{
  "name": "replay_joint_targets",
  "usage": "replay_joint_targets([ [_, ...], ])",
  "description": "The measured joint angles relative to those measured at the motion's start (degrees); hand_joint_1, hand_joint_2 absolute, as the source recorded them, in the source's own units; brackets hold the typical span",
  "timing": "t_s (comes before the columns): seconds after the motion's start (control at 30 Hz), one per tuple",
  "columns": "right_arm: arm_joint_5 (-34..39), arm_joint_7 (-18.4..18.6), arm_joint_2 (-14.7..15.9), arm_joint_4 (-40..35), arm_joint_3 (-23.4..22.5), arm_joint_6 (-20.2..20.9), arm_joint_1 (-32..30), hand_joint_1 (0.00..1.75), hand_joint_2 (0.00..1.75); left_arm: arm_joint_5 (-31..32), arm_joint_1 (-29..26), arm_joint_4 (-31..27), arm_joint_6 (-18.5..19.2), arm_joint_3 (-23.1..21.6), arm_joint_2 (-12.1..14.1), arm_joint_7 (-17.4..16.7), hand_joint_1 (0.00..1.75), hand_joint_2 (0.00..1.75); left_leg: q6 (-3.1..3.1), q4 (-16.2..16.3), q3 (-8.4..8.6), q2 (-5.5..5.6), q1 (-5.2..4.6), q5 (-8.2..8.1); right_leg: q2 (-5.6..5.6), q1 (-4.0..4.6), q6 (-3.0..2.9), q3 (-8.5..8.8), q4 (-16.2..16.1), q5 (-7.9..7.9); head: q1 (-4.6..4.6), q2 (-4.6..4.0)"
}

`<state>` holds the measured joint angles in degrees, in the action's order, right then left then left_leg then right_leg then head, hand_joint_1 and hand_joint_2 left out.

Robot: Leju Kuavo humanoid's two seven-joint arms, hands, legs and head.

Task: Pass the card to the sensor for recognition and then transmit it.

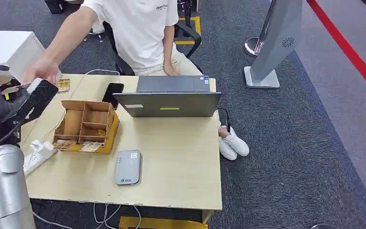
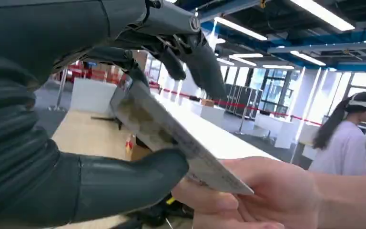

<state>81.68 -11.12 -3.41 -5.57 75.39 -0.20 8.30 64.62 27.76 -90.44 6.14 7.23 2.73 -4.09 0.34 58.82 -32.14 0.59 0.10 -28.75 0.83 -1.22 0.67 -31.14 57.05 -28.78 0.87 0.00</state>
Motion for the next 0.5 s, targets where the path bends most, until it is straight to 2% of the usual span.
replay_joint_targets([
  [0.37,5.44,1.36,0.70,0.81,7.74,0.00,0.40,0.00,0.00,17.84,8.15,5.72,0.85,-9.59,1.24,-5.46,1.75,1.75,0.00,0.03,0.00,0.01,0.00,0.01,0.00,0.00,-0.04,0.01,0.00,0.04,0.02,0.00],
  [0.5,5.72,1.86,0.92,0.98,9.88,0.00,0.45,0.00,0.00,21.68,9.73,6.91,0.26,-12.33,1.16,-7.36,1.75,1.75,0.01,0.03,-0.01,0.00,0.00,0.00,0.00,0.00,-0.04,0.01,0.00,0.04,0.00,0.00],
])
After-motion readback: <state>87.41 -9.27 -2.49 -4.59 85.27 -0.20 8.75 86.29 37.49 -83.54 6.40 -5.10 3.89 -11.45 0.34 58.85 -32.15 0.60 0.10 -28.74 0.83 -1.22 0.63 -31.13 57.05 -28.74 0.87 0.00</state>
